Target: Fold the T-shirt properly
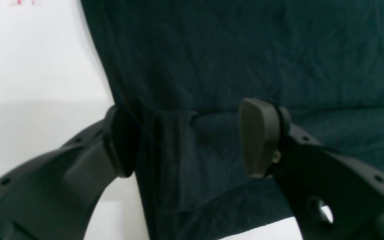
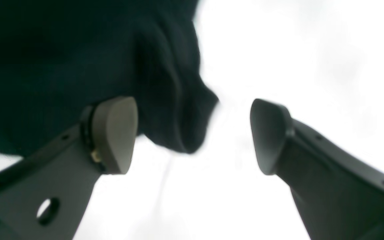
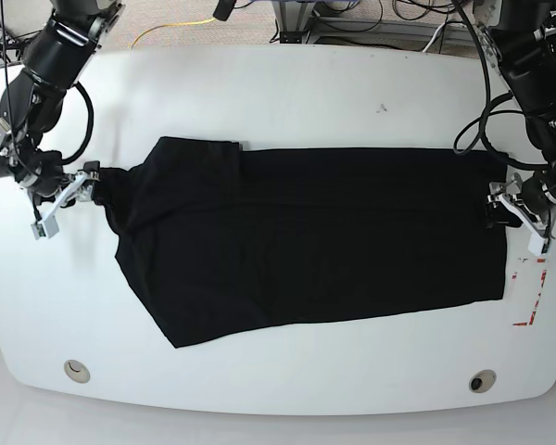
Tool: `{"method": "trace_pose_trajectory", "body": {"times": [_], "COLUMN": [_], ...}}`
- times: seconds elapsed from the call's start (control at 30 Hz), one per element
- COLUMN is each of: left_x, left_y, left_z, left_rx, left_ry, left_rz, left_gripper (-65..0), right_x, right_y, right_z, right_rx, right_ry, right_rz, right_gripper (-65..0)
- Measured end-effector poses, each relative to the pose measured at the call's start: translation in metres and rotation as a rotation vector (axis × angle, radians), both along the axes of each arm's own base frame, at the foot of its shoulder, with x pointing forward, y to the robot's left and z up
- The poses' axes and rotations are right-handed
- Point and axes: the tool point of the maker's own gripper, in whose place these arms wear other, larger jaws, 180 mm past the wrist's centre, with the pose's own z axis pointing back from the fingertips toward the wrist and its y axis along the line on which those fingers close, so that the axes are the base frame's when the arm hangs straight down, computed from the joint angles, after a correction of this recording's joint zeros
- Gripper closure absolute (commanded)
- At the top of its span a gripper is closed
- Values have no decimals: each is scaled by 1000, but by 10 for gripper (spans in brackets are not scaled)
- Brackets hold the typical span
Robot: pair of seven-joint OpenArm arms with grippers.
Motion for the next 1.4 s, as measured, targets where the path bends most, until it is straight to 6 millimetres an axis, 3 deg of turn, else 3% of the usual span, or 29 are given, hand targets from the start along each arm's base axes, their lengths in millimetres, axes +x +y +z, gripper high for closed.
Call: {"method": "trace_pose_trajectory", "body": {"times": [0.1, 0.27, 0.47, 0.57, 0.63, 0.73, 0.83, 0.9, 1.03, 1.17, 1.23, 1.4], "left_x": [-9, -17, -46, -56, -57, -57, -54, -51, -48, -49, -49, -49], "left_y": [0, -5, -45, -51, -47, -44, -41, -37, -31, -28, -27, -28], "left_z": [-3, 11, -16, -26, -31, -36, -38, -39, -42, -44, -45, -46], "left_rx": [33, 99, 80, 68, 54, 14, -30, -25, 23, 57, 71, 84], "left_ry": [46, 12, 65, 89, 90, 56, 29, 33, 56, 62, 67, 73], "left_rz": [-19, -57, -121, -125, -108, -77, -51, -53, -61, -65, -66, -83], "left_gripper": [-407, -408, -408, -408, -408, -408, -408, -408, -408, -408, -408, -408], "right_x": [-13, -20, -17, -13, -6, -4, -6, -7, -10, -15, -18, -19], "right_y": [-6, -2, 10, 22, 30, 41, 40, 37, 33, 17, 4, -6], "right_z": [-8, -19, -30, -36, -35, -40, -46, -48, -46, -43, -39, -35], "right_rx": [-18, 7, 37, 50, 67, 100, 132, 125, 99, 36, -11, -78], "right_ry": [34, 36, 56, 54, 22, 20, 23, 35, 46, 71, 89, 117], "right_rz": [-2, -11, 13, 41, 48, 53, 34, 32, 51, 79, 95, 148], "right_gripper": [-503, -503, -501, -496, -455, -309, -159, -116, -147, -173, -206, -331]}}
